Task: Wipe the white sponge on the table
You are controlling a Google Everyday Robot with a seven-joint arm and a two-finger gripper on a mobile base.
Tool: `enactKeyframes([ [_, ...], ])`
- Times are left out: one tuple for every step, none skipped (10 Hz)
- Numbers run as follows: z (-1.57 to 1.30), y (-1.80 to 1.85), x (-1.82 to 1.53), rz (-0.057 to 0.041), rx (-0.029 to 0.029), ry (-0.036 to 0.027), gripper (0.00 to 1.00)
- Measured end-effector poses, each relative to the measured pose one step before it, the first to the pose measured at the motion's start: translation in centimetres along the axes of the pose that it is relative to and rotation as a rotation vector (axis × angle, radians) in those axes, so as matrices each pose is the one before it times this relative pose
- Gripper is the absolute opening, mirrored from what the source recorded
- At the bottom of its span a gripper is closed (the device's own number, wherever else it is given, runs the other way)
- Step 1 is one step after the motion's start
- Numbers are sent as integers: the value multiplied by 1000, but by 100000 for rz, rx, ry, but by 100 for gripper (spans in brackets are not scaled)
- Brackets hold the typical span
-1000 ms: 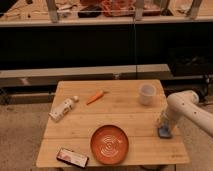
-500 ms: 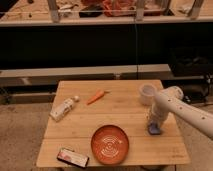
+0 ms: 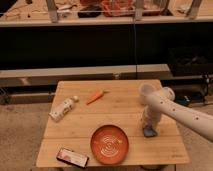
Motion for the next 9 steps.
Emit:
enactKeyframes([
  [-98,-1263,-1013,-2978,657,135,0],
  [-192,-980,-1918,-4817,-780,-379,0],
  [-90,-438,-1269,-2693,-123,-80,0],
  [-73,-148,-1352,-1968,-31,-114,0],
  [-21,420,-1373,-617,-81,-158,0],
  [104,786,-1431,566,39,-454,0],
  [116,646,-768,1088,216,-274,0],
  [184,852,-826,1878,448,-704,0],
  [314,1906,-1006,4455,428,-691,0],
])
